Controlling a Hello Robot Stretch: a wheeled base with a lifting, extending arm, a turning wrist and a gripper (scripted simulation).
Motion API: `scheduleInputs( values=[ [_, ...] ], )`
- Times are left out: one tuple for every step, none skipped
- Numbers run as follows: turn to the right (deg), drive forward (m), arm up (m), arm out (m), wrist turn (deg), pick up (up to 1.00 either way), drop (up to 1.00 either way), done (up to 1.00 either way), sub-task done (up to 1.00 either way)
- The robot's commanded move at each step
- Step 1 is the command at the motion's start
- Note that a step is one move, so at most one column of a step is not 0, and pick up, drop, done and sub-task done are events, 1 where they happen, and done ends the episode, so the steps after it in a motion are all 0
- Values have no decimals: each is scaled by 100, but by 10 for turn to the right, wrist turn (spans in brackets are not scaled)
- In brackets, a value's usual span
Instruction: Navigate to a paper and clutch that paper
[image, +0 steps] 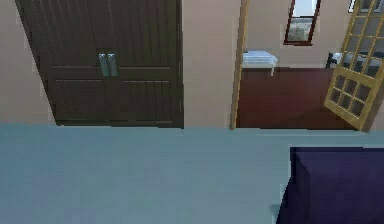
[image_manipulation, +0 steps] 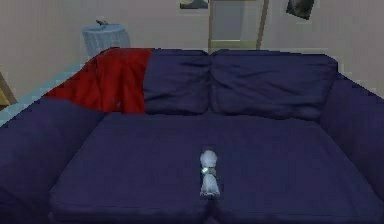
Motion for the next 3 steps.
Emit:
scheduleInputs(
  values=[
    [0,0,6,0,0,0,0,0,0],
    [0,0,0,36,0,0,0,0,0],
    [0,0,0,0,450,0,0,0,0]
  ],
)
